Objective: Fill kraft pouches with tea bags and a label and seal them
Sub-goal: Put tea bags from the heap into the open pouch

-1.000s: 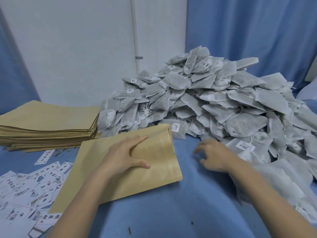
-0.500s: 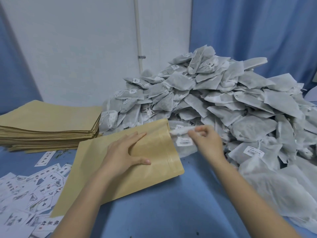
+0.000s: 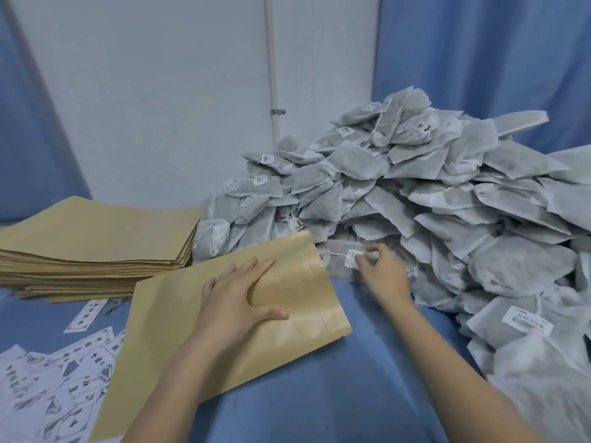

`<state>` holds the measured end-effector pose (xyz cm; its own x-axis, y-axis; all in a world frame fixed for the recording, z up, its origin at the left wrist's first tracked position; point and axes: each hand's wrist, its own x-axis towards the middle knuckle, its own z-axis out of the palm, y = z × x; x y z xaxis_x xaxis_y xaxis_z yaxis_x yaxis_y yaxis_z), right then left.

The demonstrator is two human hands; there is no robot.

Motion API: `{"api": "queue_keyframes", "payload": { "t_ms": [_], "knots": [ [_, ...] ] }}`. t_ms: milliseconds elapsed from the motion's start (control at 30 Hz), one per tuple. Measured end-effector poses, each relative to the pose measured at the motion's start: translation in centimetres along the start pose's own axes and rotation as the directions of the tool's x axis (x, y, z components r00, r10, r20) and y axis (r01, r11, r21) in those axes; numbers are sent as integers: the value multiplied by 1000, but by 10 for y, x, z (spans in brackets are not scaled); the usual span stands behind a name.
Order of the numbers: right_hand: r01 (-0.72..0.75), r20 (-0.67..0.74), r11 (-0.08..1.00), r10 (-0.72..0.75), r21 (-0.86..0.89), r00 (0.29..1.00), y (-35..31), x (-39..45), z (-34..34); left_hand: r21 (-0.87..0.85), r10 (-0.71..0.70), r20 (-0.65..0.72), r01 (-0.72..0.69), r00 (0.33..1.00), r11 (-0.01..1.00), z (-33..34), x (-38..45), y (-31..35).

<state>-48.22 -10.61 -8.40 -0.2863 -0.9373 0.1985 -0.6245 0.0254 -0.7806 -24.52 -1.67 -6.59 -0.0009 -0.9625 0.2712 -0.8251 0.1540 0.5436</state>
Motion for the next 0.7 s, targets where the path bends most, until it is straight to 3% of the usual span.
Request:
{"api": "queue_keyframes", "payload": {
  "t_ms": [67, 167, 300, 433, 600, 700],
  "knots": [
    [-59, 32, 984, 66, -167, 997, 17, 12, 15, 6, -21, 8, 21, 1000, 1000, 3, 5, -3],
    [-52, -40, 968, 43, -244, 998, 26, 22, 29, -26, -32, 12, 32, 999, 999, 6, 8, -5],
    [-73, -77, 977, 90, 203, 993, 30, 24, 24, -32, -48, -3, 48, 999, 998, 5, 10, -7],
    [1, -19, 889, 9, 457, 1000, 32, 11, -4, -57, -58, -27, 57, 998, 997, -1, 11, -7],
    [146, 94, 869, -214, 473, 972, 9, -11, -20, -82, -39, -45, 35, 998, 996, -1, 10, -3],
    [98, 366, 844, -330, 528, 870, -15, -25, -2, -86, -17, -42, 13, 999, 996, 1, 8, 4]
  ]
}}
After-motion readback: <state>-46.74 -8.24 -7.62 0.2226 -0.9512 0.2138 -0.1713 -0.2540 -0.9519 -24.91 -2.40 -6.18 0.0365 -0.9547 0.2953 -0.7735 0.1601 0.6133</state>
